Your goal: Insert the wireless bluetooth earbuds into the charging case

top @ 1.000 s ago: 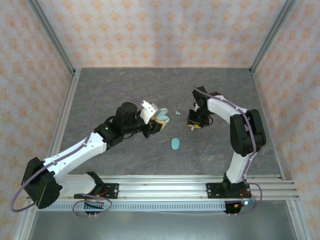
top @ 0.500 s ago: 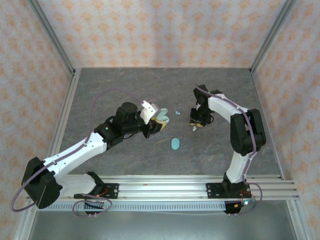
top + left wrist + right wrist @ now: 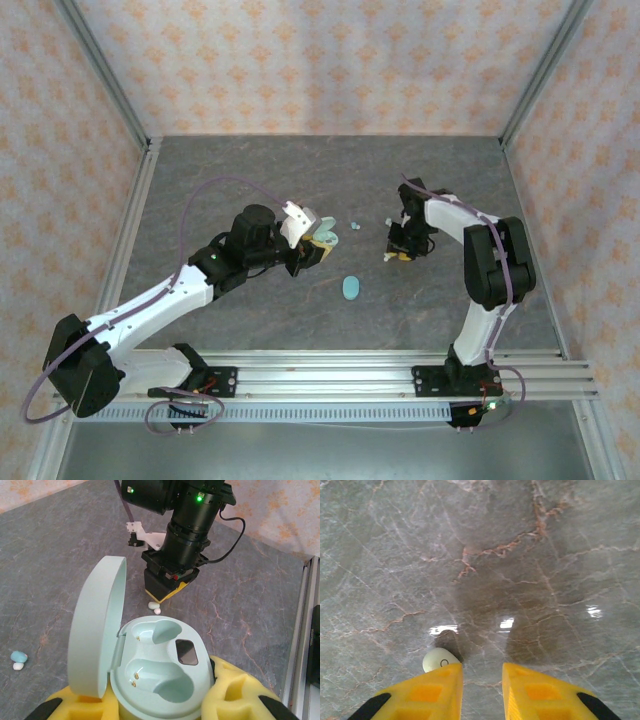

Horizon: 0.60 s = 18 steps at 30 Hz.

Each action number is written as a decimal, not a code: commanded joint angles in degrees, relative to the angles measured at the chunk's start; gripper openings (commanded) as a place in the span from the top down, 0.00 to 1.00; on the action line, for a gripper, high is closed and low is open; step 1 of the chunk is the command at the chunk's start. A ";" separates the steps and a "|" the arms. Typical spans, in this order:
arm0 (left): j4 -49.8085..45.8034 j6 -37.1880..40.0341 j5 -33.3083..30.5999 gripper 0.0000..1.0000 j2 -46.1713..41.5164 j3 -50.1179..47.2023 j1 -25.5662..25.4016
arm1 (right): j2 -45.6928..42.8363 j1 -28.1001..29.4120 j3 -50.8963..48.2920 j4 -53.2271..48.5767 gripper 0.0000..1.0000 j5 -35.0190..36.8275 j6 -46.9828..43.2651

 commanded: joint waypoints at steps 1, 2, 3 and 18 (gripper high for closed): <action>-1.26 1.45 -1.20 0.93 0.02 0.44 -0.06 | 0.63 -0.12 -1.27 1.99 0.72 -1.36 -0.33; -1.41 1.44 -1.20 0.93 0.13 0.58 -0.03 | 0.64 -0.12 -1.33 2.02 0.73 -1.43 -0.33; -1.44 1.51 -1.10 0.93 0.21 0.66 -0.03 | 0.59 -0.12 -1.34 1.99 0.73 -1.40 -0.37; -1.51 1.46 -0.76 0.93 1.38 1.56 -0.07 | -4.62 -0.20 -1.87 2.53 0.75 -5.14 -6.58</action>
